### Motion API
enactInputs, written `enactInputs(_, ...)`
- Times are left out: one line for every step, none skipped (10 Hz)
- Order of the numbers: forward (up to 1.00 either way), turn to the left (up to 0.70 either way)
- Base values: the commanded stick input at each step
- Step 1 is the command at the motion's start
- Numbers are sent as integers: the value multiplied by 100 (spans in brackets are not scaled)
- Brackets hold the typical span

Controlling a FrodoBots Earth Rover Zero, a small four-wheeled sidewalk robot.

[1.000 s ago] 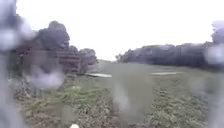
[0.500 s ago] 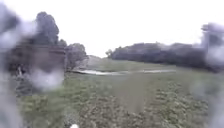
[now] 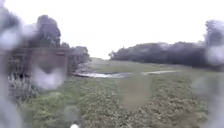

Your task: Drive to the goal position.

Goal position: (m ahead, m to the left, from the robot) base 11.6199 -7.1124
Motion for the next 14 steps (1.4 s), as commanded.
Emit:
enactInputs(85,0)
enactInputs(85,-3)
enactInputs(85,-26)
enactInputs(85,-34)
enactInputs(85,-33)
enactInputs(85,-13)
enactInputs(85,0)
enactInputs(85,0)
enactInputs(85,-7)
enactInputs(85,-33)
enactInputs(85,-22)
enactInputs(85,-11)
enactInputs(85,0)
enactInputs(85,0)
